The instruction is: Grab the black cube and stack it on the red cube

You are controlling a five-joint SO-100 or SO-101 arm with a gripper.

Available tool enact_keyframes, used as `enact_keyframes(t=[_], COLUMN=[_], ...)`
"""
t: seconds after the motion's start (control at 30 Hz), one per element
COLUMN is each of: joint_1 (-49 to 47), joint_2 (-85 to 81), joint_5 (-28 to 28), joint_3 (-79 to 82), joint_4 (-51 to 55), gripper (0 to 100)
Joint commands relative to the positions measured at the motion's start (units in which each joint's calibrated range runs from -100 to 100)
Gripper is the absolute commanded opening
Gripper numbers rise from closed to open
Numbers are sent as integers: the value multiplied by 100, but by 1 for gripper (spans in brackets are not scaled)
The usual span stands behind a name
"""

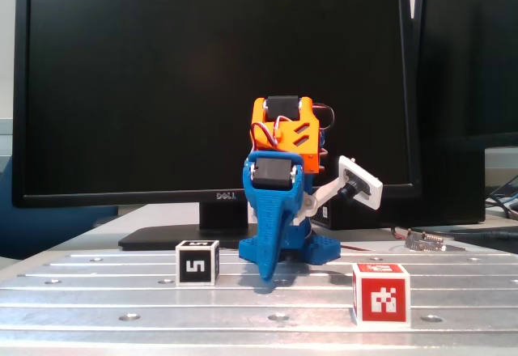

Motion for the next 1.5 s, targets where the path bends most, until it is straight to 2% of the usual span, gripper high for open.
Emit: enact_keyframes(t=[0.0, 0.97, 1.2, 1.47], joint_1=[-277, -263, -211, -211], joint_2=[15, -43, -43, 57], joint_5=[-113, -124, -255, -218], joint_3=[9, 9, 9, -687], joint_4=[277, 183, -416, -254], gripper=[1, 1, 1, 1])
